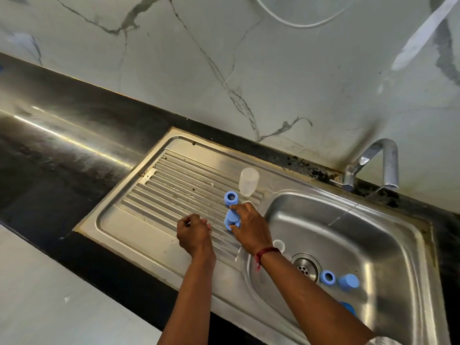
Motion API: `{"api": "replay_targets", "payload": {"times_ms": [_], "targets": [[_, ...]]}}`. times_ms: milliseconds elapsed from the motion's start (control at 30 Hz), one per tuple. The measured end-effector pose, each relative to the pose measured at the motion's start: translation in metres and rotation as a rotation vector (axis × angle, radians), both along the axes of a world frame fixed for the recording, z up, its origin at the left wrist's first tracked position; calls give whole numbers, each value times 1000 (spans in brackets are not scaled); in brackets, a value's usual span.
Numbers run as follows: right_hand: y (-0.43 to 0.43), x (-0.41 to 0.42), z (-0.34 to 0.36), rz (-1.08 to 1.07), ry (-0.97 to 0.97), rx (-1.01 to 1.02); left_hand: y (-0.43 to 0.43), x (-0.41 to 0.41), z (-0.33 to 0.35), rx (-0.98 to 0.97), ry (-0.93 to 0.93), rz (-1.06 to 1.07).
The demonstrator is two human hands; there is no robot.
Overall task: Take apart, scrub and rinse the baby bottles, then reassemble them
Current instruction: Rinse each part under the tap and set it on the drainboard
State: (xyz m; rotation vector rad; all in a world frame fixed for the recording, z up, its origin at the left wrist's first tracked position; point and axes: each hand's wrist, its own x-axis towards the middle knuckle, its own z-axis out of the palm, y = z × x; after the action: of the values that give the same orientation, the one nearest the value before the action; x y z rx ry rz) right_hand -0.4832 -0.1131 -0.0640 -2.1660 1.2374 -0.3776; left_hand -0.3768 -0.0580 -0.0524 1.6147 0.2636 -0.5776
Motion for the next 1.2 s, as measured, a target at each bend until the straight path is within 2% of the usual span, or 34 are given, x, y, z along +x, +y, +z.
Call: {"api": "replay_targets", "payload": {"times_ms": [533,800,967,1200], "targets": [[6,-2,-2,-4,26,-12,-10,7,3,-43,-22,-67],[2,-28,13,-76,-77,-74,-23,-26,18,-203,-118,-459],[0,-62,11,-180,-94,-83,-27,-61,12,-216,-174,-620],[4,-142,-6,-322,-66,-38,-38,-119,4,-111,-174,-825]]}}
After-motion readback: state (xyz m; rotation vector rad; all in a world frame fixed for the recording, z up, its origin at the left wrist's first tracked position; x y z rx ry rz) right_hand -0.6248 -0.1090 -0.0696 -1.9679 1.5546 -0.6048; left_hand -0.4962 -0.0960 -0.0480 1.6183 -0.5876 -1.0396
